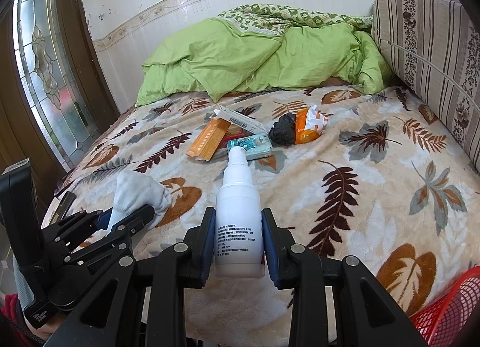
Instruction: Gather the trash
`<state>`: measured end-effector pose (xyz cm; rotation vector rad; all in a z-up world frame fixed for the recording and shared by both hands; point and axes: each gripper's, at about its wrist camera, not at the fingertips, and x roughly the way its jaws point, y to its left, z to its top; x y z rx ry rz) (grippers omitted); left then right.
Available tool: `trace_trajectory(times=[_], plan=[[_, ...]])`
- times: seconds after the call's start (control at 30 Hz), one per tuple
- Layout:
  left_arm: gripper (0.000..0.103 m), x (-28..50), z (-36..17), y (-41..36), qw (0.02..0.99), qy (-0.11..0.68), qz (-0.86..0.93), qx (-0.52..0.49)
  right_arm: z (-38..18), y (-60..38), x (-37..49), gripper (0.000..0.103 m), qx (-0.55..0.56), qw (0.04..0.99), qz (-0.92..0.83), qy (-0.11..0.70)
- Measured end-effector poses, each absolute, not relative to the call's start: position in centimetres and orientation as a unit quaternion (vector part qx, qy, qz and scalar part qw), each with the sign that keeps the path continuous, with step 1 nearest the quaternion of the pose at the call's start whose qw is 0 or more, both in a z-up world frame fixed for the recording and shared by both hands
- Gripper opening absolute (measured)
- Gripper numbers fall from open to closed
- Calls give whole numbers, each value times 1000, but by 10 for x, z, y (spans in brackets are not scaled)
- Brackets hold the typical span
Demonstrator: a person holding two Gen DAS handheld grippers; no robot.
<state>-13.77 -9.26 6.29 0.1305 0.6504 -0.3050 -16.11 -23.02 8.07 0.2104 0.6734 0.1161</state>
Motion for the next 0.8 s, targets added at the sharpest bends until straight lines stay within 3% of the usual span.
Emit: trace_trajectory(times=[0.8], plan=[[25,-139,63,-96,934,319,-147,67,81,-241,-162,32,113,936,52,328]])
